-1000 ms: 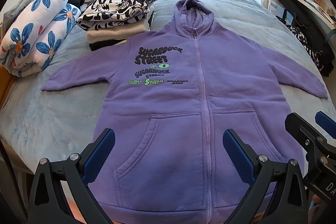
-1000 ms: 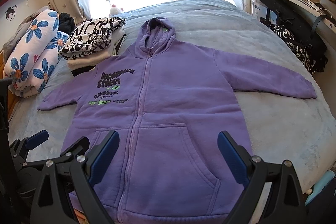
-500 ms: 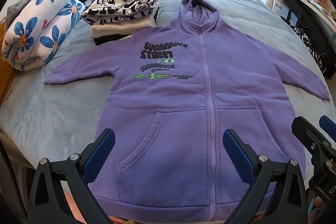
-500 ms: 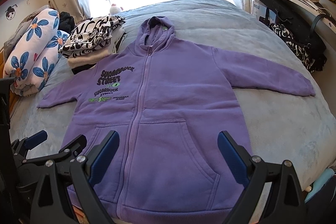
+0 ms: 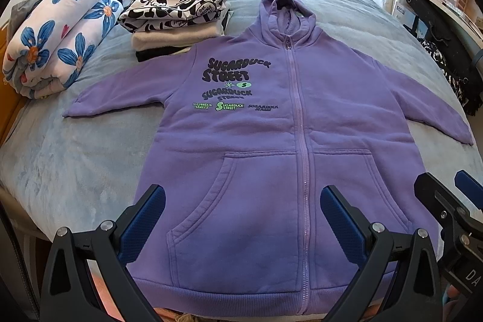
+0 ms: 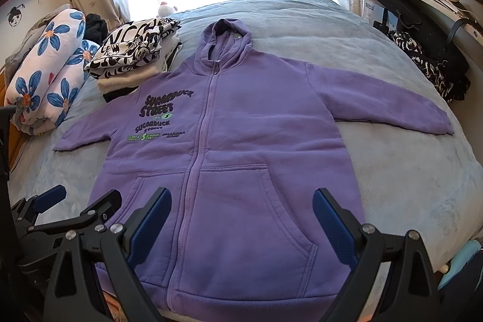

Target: Fold large clothes

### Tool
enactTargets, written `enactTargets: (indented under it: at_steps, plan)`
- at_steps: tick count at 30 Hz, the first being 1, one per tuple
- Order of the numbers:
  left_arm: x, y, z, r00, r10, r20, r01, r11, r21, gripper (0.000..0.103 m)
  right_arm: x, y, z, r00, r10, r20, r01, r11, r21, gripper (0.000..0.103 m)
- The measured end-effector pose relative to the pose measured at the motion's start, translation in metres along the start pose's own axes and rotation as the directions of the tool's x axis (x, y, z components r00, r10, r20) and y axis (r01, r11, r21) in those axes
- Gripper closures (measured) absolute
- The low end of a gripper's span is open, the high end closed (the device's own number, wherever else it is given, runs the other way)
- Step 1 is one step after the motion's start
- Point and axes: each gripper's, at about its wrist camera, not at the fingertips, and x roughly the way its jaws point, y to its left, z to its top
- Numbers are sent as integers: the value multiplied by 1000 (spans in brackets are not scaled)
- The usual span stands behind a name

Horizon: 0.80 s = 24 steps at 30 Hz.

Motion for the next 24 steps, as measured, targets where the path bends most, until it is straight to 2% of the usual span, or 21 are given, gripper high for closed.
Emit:
enactTargets:
  at_steps: [24]
  plan:
    - [-1, 1, -5, 1000, -4, -8, 4, 1000, -1, 1, 4, 5, -5, 999, 16, -27, -16, 1000, -5, 8]
